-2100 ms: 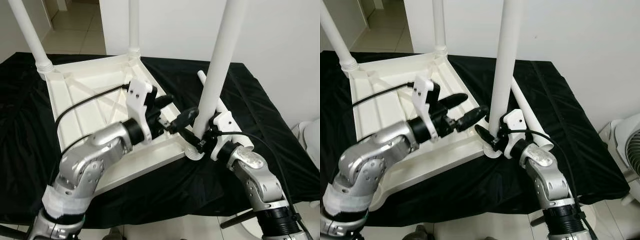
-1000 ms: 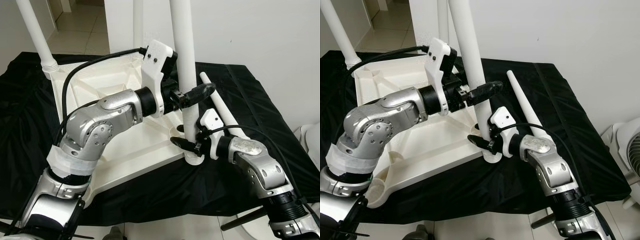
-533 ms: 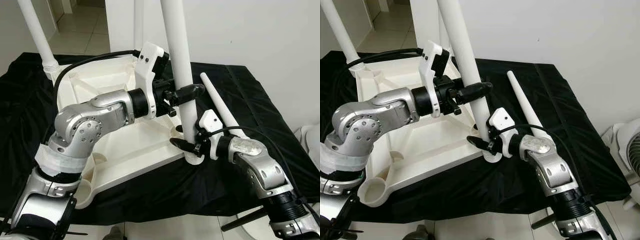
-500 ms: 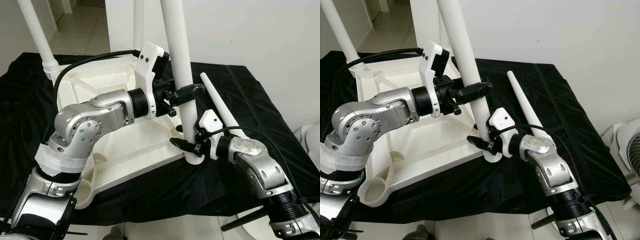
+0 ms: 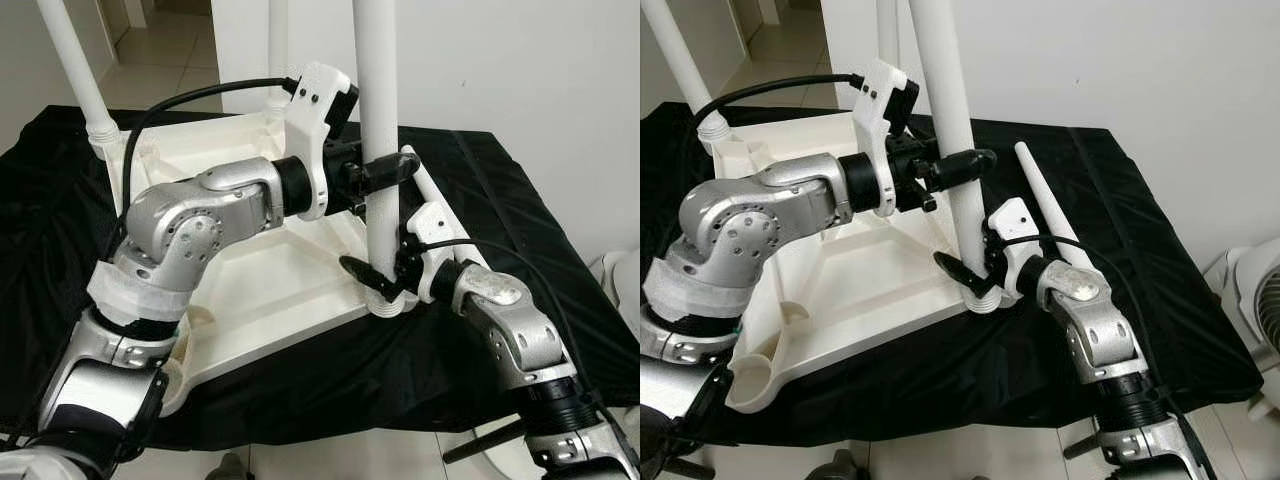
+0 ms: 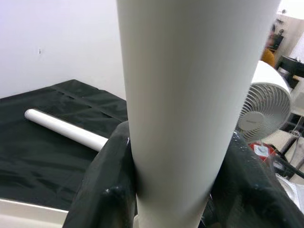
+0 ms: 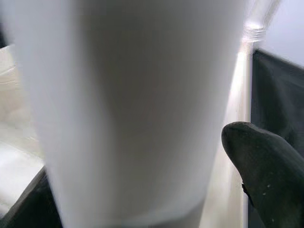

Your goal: Building children table

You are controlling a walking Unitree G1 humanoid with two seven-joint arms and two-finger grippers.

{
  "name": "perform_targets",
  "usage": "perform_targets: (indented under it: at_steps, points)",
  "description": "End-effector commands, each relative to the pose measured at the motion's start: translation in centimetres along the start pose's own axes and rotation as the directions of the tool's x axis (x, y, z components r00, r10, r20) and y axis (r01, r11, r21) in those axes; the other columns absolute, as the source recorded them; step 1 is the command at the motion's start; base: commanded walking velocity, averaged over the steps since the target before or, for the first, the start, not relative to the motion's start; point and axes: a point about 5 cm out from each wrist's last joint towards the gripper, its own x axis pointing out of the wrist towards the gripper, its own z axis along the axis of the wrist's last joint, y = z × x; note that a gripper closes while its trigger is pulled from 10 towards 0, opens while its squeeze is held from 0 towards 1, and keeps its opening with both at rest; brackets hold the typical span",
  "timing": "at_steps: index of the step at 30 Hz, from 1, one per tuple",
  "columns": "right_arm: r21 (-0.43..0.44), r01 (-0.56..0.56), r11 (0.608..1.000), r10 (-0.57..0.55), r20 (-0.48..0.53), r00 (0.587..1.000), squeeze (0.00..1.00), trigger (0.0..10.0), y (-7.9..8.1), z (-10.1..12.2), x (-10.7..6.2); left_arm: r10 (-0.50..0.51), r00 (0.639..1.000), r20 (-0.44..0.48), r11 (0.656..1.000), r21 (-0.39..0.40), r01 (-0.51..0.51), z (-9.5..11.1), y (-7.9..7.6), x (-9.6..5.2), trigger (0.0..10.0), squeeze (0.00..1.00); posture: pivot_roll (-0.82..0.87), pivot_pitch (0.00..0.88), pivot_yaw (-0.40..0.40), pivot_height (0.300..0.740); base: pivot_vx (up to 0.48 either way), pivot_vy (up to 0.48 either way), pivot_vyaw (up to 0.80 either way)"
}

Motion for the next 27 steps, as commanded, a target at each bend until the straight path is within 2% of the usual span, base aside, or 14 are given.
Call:
perform_targets:
  at_steps: [1, 2, 4, 5, 8, 9, 13, 17, 18, 19, 21, 23, 24, 27]
  points:
    - [-0.025, 0.092, 0.995, -0.091, 0.043, 0.995, 1.0, 10.0, -0.3, 0.6, 0.6, 0.085, 0.996, 0.019, 0.996, 0.021, -0.086, 1.0, 0.4, 0.7, 10.0, 0.0, 0.1, 0.0, -0.047, 0.74, 0.0, 0.0, 0.0]
    - [-0.026, 0.159, 0.987, -0.157, 0.061, 0.986, 1.0, 10.0, -0.4, 0.7, 1.2, 0.158, 0.987, 0.04, 0.987, 0.015, -0.159, 1.5, 0.8, 1.1, 10.0, 0.0, 0.1, 0.0, -0.048, 0.74, 0.0, 0.0, 0.0]
    - [-0.026, 0.159, 0.987, -0.157, 0.061, 0.986, 1.0, 10.0, -0.4, 0.7, 1.2, 0.158, 0.987, 0.04, 0.987, 0.015, -0.159, 1.5, 0.8, 1.1, 10.0, 0.0, 0.1, 0.0, -0.048, 0.74, 0.0, 0.0, 0.0]
    - [-0.014, 0.243, 0.97, -0.241, 0.081, 0.967, 0.41, 10.0, -0.2, 0.8, 2.3, 0.246, 0.965, 0.089, 0.969, -0.006, -0.247, 2.6, 1.2, 1.6, 10.0, 0.0, 0.1, 0.004, -0.051, 0.74, 0.0, 0.0, 0.0]
    - [0.0, 0.267, 0.964, -0.266, 0.085, 0.96, 0.41, 10.0, 0.0, 0.8, 2.7, 0.274, 0.956, 0.108, 0.962, -0.011, -0.274, 3.1, 1.2, 1.9, 10.0, 0.0, 0.1, 0.006, -0.051, 0.74, 0.0, 0.0, 0.0]
    - [-0.003, 0.288, 0.958, -0.287, 0.084, 0.954, 0.0, 10.0, 0.2, 0.8, 3.2, 0.297, 0.947, 0.127, 0.955, -0.02, -0.296, 3.6, 1.2, 2.1, 10.0, 0.0, 0.1, 0.012, -0.051, 0.74, 0.0, 0.0, 0.0]
    - [0.003, 0.328, 0.945, -0.327, 0.081, 0.941, 0.0, 10.0, 0.4, 0.7, 4.0, 0.334, 0.93, 0.154, 0.942, -0.014, -0.336, 4.3, 1.1, 2.5, 10.0, 0.0, 0.11, 0.016, -0.051, 0.74, 0.0, 0.0, 0.0]
    - [-0.001, 0.462, 0.887, -0.461, 0.077, 0.884, 0.0, 10.0, -0.3, 0.6, 4.8, 0.374, 0.909, 0.187, 0.925, -0.001, -0.38, 4.9, 1.1, 2.8, 10.0, 0.0, 0.11, 0.017, -0.048, 0.74, 0.0, 0.0, 0.0]
    - [-0.001, 0.462, 0.887, -0.461, 0.077, 0.884, 0.0, 10.0, -0.3, 0.6, 4.8, 0.374, 0.909, 0.187, 0.925, -0.001, -0.38, 4.9, 1.1, 2.8, 10.0, 0.0, 0.11, 0.017, -0.048, 0.74, 0.0, 0.0, 0.0]
    - [-0.015, 0.517, 0.856, -0.514, 0.079, 0.854, 0.0, 10.0, -0.7, 0.6, 5.0, 0.392, 0.899, 0.194, 0.916, 0.007, -0.401, 5.1, 1.0, 2.9, 10.0, 0.0, 0.11, 0.016, -0.049, 0.74, 0.0, 0.0, 0.0]
    - [-0.023, 0.563, 0.826, -0.561, 0.069, 0.825, 0.0, 10.0, -1.0, 0.4, 5.2, 0.403, 0.893, 0.199, 0.911, 0.011, -0.413, 5.2, 0.9, 3.1, 10.0, 0.0, 0.11, 0.016, -0.048, 0.74, 0.0, 0.0, 0.0]
    - [-0.023, 0.563, 0.826, -0.561, 0.069, 0.825, 0.0, 10.0, -1.0, 0.4, 5.2, 0.403, 0.893, 0.199, 0.911, 0.011, -0.413, 5.2, 0.9, 3.1, 10.0, 0.0, 0.11, 0.016, -0.048, 0.74, 0.0, 0.0, 0.0]
    - [-0.037, 0.604, 0.796, -0.602, 0.062, 0.796, 0.0, 10.0, -1.2, 0.4, 5.3, 0.407, 0.891, 0.2, 0.909, 0.007, -0.417, 5.1, 0.7, 3.4, 10.0, 0.0, 0.11, 0.015, -0.049, 0.74, 0.0, 0.0, 0.0]
    - [-0.052, 0.631, 0.774, -0.628, 0.059, 0.776, 0.0, 10.0, -1.2, 0.3, 5.4, 0.411, 0.89, 0.196, 0.907, 0.006, -0.421, 5.0, 0.6, 3.6, 10.0, 0.0, 0.11, 0.015, -0.046, 0.74, 0.0, 0.0, 0.0]
